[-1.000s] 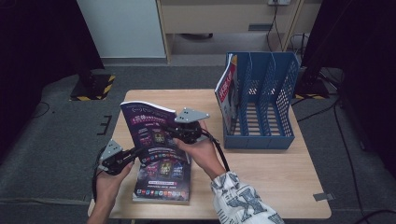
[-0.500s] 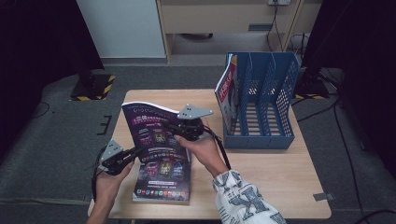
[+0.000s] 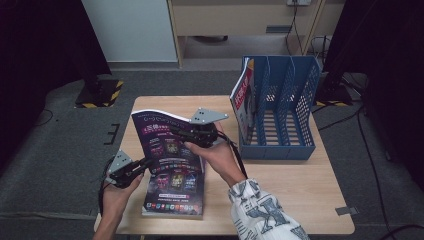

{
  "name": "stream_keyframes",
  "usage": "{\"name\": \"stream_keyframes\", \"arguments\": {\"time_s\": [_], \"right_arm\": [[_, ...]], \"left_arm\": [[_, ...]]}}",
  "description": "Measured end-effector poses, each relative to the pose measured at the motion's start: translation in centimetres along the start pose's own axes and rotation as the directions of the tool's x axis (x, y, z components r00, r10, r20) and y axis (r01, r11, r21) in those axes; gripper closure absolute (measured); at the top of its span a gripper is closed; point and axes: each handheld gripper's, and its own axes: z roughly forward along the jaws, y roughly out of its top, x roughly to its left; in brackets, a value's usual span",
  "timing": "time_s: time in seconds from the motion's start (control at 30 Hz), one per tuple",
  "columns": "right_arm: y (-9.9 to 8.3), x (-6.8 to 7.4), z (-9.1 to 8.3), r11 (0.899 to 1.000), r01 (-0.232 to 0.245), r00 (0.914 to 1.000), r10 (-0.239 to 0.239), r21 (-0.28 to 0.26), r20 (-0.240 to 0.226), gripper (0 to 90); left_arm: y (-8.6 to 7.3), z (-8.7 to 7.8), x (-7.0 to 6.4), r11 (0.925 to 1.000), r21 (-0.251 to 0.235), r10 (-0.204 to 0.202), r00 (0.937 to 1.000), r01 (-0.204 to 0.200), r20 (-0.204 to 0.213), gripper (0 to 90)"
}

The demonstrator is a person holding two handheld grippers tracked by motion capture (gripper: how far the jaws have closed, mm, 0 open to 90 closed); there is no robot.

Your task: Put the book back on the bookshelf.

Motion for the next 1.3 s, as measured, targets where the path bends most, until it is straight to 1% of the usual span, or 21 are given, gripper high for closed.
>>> {"name": "stream_keyframes", "arguments": {"time_s": [0.1, 0.5, 0.63, 0.77, 0.97, 1.3], "right_arm": [[-0.05, 0.01, 0.07, 1.000, -0.008, 0.9999, 0.008, 0.001, -0.008, 73.0], [-0.43, 0.04, 0.44, 1.000, -0.006, 0.9999, 0.006, 0.003, -0.009, 74.1], [-0.62, 0.04, 0.52, 1.000, -0.024, 0.9996, 0.024, -0.006, -0.013, 73.5], [-0.67, 0.02, 0.64, 0.999, -0.033, 0.9994, 0.032, -0.012, -0.012, 73.8], [-0.73, 0.00, 0.74, 0.999, -0.045, 0.9987, 0.045, -0.011, -0.023, 74.6], [-0.80, 0.07, 0.91, 0.999, -0.040, 0.9991, 0.039, -0.014, -0.016, 76.4]], "left_arm": [[0.00, -0.02, -0.04, 1.0000, -0.001, 0.003, 1.0000, -0.003, 0.000, 80.7], [-0.02, -0.04, 0.00, 1.0000, -0.001, 0.003, 1.0000, -0.003, 0.003, 80.7], [-0.04, -0.03, 0.00, 1.0000, -0.003, 0.002, 1.0000, -0.002, 0.003, 80.7], [-0.07, -0.03, 0.02, 1.0000, -0.005, 0.000, 1.0000, 0.000, 0.004, 80.6], [-0.11, -0.02, 0.03, 1.0000, -0.007, -0.001, 1.0000, 0.001, 0.004, 80.6], [-0.15, -0.04, 0.03, 1.0000, -0.008, -0.002, 1.0000, 0.002, 0.004, 80.6]]}}
